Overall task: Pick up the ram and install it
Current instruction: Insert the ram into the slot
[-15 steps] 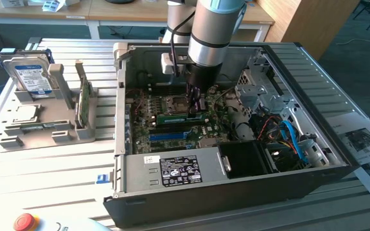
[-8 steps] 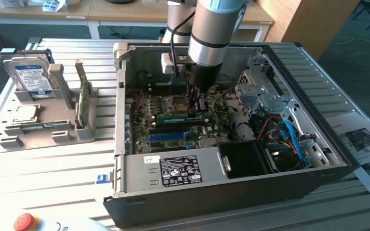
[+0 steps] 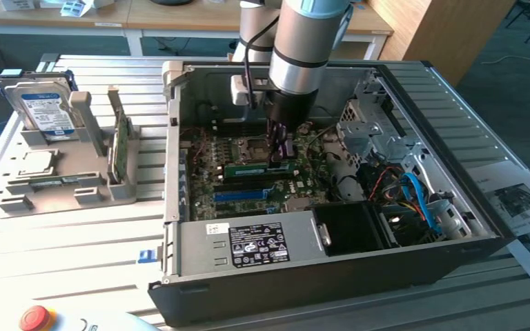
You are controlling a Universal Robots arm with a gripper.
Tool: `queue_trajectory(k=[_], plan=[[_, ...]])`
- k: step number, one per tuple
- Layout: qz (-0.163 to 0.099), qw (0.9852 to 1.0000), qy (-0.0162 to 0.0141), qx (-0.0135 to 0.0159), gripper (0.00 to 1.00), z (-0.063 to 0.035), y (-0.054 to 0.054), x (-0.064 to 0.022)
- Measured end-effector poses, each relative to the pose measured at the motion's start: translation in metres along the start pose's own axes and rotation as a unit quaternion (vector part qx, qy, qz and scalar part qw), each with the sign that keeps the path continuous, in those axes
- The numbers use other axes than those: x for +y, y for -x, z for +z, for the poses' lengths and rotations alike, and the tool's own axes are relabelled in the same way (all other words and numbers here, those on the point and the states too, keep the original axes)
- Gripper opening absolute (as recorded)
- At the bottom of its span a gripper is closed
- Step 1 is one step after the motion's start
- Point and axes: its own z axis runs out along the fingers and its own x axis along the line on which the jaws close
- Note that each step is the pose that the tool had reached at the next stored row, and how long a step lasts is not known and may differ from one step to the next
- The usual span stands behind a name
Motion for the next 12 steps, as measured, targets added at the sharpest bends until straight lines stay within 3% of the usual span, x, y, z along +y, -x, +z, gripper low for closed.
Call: queue_trajectory(k=[12], plan=[[0.000,1.0000,0.0000,0.0000,0.12,-0.0017,-0.0001,0.0001]])
